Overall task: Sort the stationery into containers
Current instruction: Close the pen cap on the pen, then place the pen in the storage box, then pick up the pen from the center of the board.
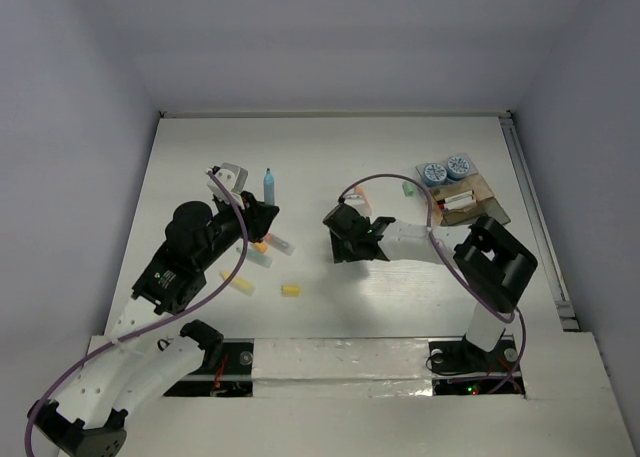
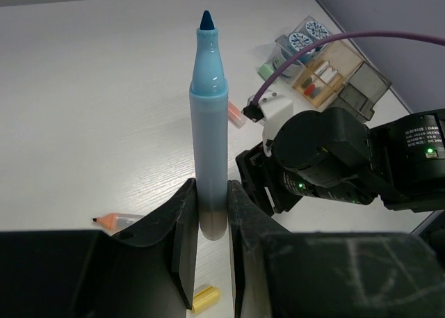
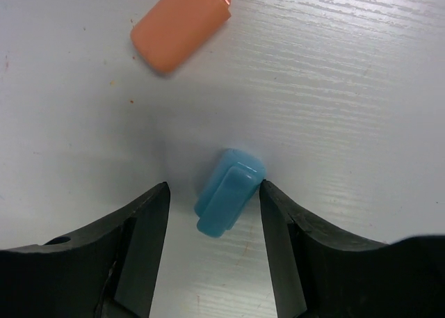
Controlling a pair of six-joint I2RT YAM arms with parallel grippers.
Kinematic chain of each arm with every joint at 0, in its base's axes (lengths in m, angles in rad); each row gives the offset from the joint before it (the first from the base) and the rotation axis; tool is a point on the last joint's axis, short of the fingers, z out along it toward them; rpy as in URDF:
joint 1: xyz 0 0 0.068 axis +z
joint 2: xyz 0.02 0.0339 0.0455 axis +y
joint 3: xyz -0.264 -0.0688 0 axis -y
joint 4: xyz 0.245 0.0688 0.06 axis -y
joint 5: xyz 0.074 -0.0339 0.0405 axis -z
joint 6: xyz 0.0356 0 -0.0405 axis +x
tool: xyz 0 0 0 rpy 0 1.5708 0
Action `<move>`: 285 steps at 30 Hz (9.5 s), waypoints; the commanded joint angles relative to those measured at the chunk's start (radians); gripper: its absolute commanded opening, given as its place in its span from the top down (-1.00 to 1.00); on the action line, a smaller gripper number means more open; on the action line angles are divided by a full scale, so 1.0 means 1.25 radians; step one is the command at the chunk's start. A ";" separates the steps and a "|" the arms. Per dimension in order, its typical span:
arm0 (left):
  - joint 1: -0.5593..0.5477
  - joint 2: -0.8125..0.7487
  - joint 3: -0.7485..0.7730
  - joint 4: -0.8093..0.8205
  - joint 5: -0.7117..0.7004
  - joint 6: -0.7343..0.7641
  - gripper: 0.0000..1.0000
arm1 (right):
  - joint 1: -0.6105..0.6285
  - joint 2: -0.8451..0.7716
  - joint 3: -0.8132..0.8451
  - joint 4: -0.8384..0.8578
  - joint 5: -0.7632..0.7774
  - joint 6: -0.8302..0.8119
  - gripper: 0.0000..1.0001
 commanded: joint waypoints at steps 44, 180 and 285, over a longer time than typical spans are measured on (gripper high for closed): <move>-0.005 0.231 0.055 0.207 0.259 -0.058 1.00 | -0.012 -0.363 0.149 0.411 0.023 -0.105 0.83; 0.010 0.267 0.285 0.206 0.059 -0.094 1.00 | 0.257 -0.332 -0.223 0.460 -0.127 0.213 1.00; 0.150 -0.109 0.064 -0.024 -0.708 -0.142 -0.98 | 0.255 0.453 0.733 -0.037 -0.331 -0.487 -0.34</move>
